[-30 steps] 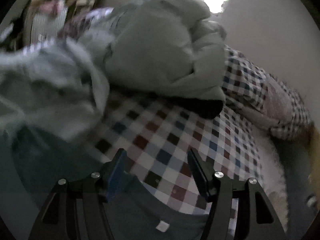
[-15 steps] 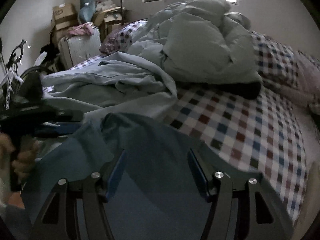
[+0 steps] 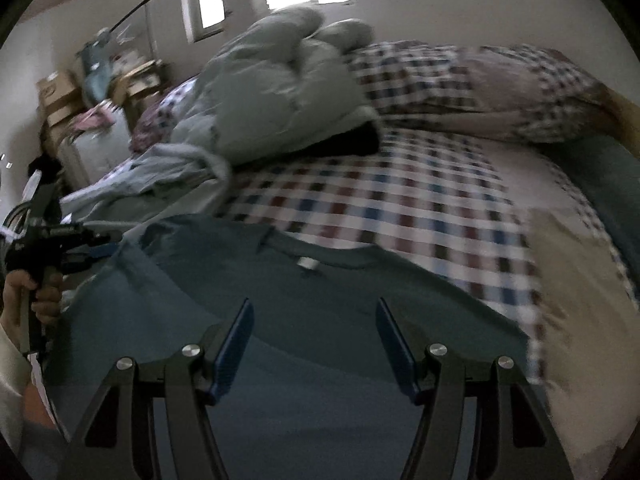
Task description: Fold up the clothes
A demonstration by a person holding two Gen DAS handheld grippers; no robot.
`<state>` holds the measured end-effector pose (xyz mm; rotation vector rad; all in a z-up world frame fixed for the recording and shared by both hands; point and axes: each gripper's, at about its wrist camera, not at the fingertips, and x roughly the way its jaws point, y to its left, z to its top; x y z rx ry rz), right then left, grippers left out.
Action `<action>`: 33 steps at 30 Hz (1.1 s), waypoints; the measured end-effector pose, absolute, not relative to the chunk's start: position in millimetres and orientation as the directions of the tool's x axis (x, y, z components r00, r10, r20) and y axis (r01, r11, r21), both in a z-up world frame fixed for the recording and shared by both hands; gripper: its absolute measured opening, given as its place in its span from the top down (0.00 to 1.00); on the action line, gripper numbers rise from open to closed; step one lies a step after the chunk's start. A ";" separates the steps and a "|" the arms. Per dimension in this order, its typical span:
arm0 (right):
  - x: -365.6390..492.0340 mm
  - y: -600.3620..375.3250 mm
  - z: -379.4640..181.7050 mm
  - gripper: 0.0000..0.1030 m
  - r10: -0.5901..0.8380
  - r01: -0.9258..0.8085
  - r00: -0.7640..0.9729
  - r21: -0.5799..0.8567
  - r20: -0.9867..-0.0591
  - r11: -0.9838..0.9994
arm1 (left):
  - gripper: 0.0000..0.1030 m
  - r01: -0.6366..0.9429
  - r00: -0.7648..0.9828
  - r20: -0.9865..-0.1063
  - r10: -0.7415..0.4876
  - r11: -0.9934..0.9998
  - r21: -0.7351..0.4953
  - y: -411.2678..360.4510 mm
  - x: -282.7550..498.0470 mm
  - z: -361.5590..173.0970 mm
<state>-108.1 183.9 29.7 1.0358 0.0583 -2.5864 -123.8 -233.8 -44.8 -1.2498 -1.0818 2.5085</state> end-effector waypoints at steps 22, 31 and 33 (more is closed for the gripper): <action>-68.2 342.2 35.9 0.35 -0.203 0.059 -0.723 0.233 -0.661 -0.971 | 0.94 0.157 -0.703 -0.603 0.376 -0.746 -0.647 -235.6 -113.7 -31.5; -107.2 397.3 -15.1 0.35 -0.330 -0.012 -0.611 0.425 -0.720 -0.905 | 0.94 0.170 -0.706 -0.618 0.345 -0.765 -0.621 -231.8 -113.4 -31.6; -115.2 405.8 -28.3 0.35 -0.351 -0.042 -0.590 0.461 -0.727 -0.886 | 0.94 0.171 -0.705 -0.622 0.340 -0.770 -0.615 -230.3 -113.7 -31.5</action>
